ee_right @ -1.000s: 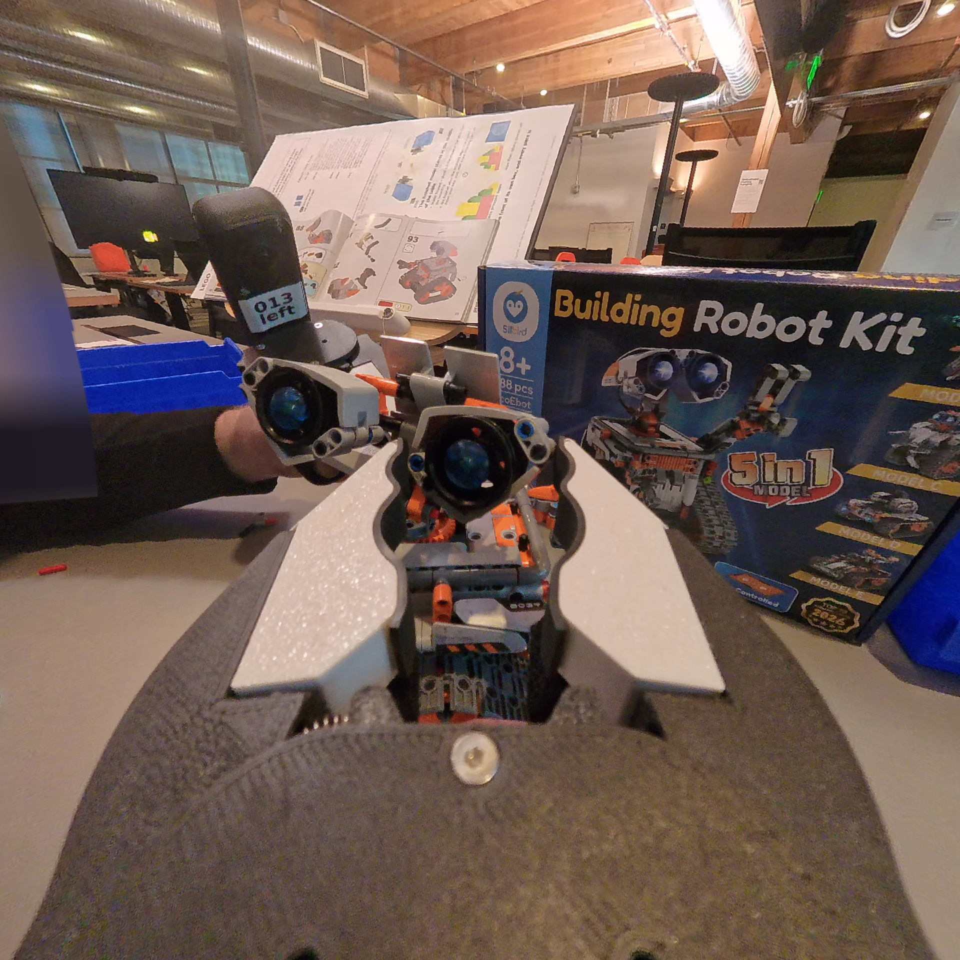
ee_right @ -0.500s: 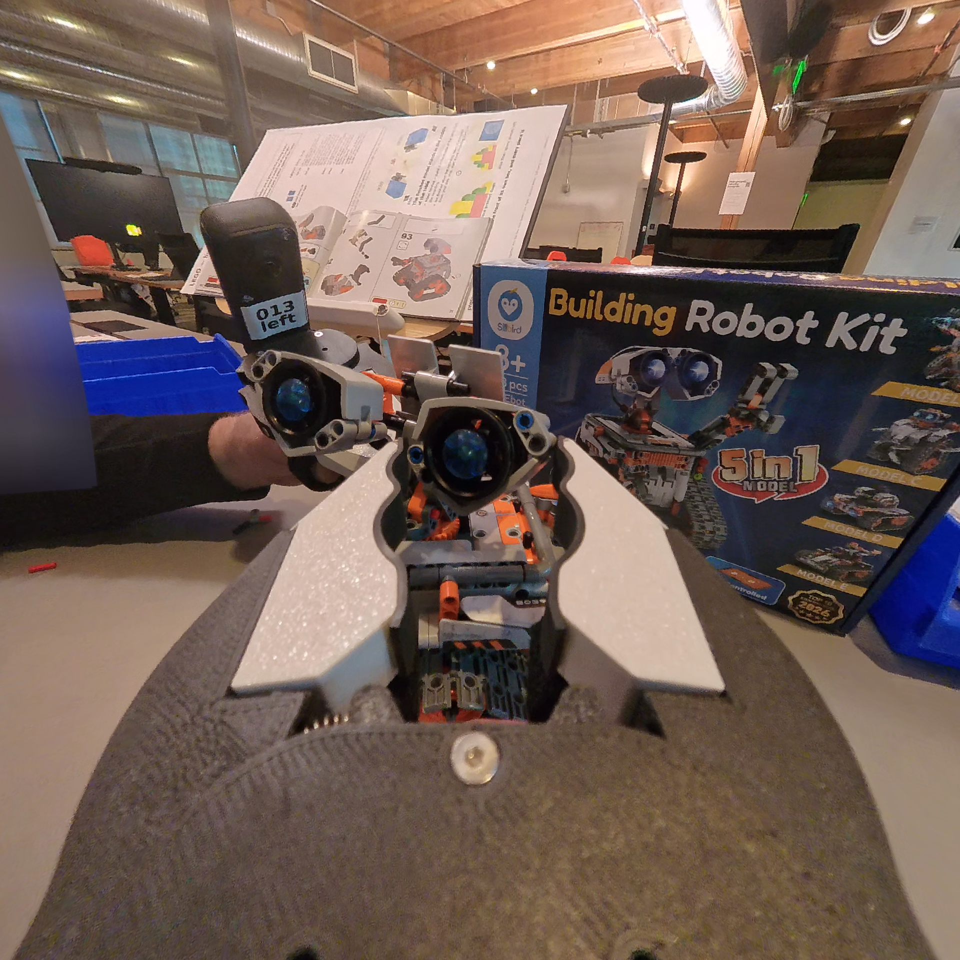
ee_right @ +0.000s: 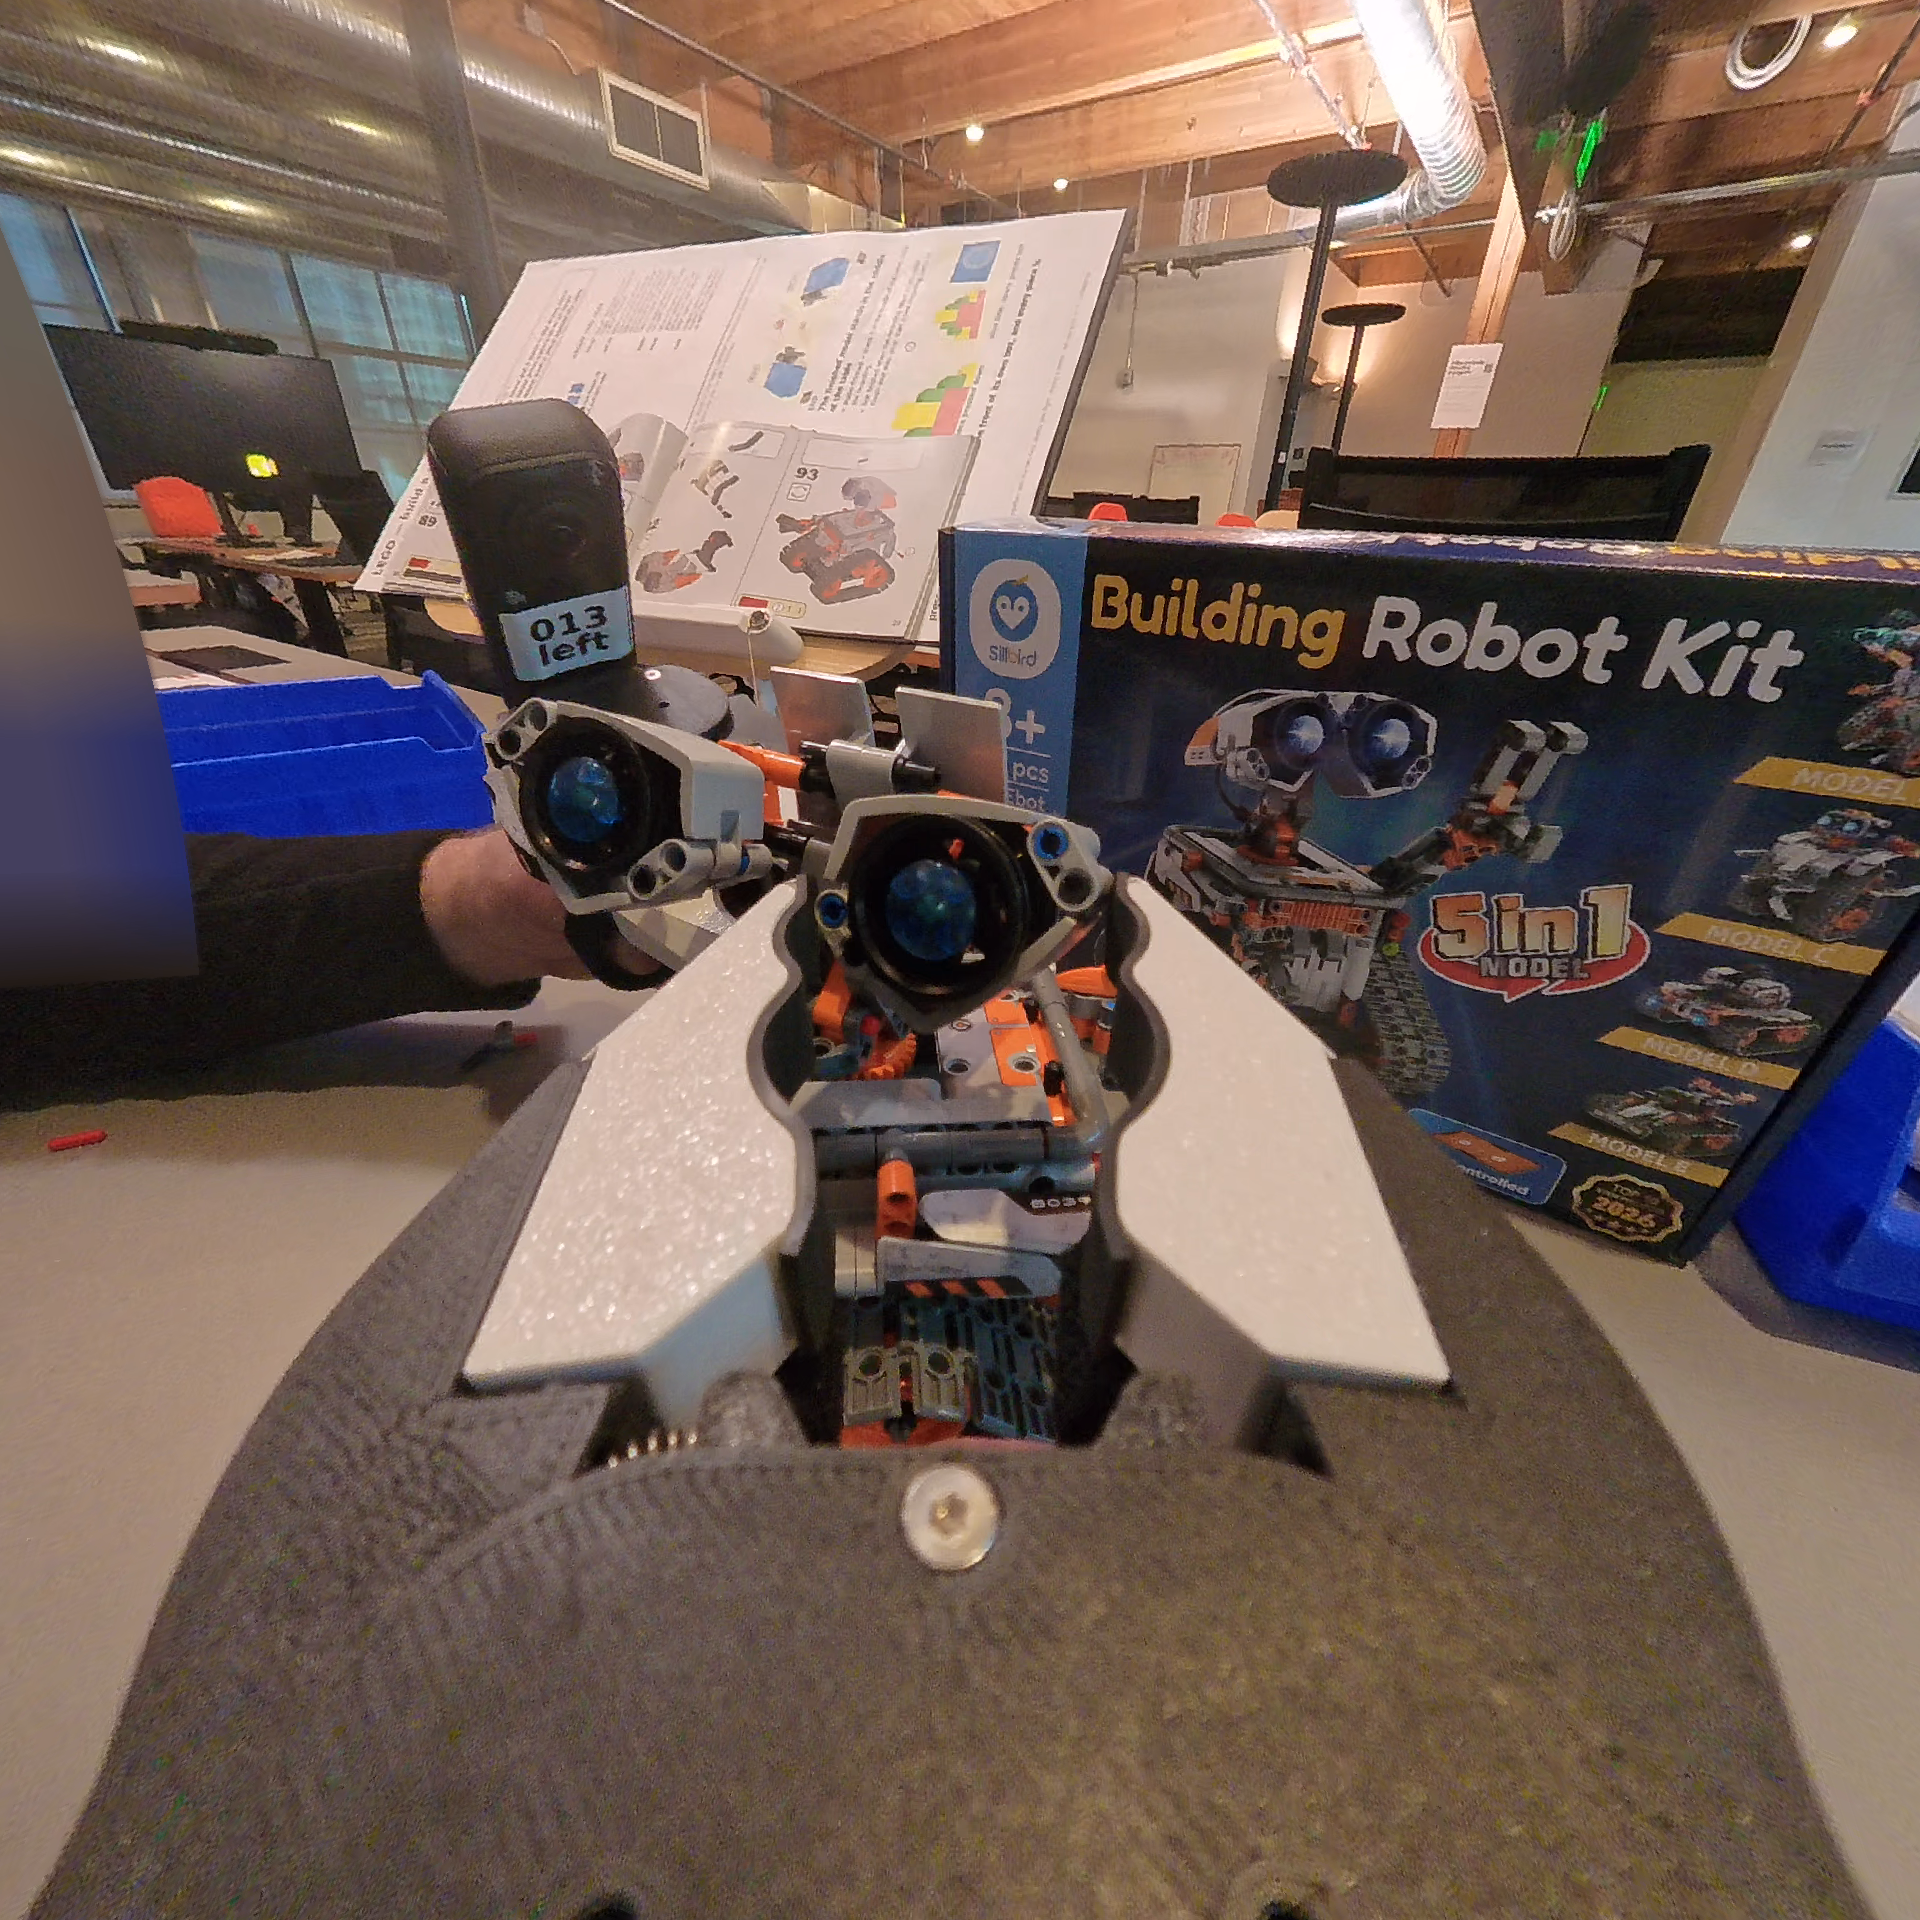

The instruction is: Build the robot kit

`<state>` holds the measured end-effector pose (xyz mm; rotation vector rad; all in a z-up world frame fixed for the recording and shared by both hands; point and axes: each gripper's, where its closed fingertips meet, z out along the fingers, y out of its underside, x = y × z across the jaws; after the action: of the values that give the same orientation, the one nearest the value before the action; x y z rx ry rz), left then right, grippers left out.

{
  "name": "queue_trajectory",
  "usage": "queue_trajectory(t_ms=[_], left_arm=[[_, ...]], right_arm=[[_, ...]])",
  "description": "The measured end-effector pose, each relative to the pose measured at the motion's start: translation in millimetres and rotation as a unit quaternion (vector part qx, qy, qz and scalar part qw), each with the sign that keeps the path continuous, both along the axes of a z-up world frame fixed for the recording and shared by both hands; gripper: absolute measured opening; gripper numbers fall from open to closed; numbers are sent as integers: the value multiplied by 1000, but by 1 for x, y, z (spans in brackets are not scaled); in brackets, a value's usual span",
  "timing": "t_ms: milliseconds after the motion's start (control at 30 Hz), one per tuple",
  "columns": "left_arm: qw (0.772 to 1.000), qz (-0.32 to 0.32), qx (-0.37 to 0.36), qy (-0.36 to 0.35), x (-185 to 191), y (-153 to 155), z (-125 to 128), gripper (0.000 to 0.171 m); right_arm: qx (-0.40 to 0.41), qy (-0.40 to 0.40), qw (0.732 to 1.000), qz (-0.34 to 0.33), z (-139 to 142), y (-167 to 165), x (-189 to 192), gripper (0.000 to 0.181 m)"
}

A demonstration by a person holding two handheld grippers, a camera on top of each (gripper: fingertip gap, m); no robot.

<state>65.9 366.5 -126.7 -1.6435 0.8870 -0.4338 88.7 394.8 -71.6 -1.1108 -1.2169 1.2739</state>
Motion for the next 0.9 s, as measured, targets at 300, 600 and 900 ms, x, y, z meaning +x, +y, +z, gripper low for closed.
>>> queue_trajectory(t_ms=[300,600,900], left_arm=[[999,-21,-14,-26,0,2,1,8],[999,-18,-10,-36,0,5,2,8],[999,8,22,-26,-1,6,2,8]], right_arm=[[-8,-3,1000,-8,-1,3,-1,54],[-14,-2,1000,-14,-1,6,0,54],[-1,-6,1000,-21,-2,5,3,54]])
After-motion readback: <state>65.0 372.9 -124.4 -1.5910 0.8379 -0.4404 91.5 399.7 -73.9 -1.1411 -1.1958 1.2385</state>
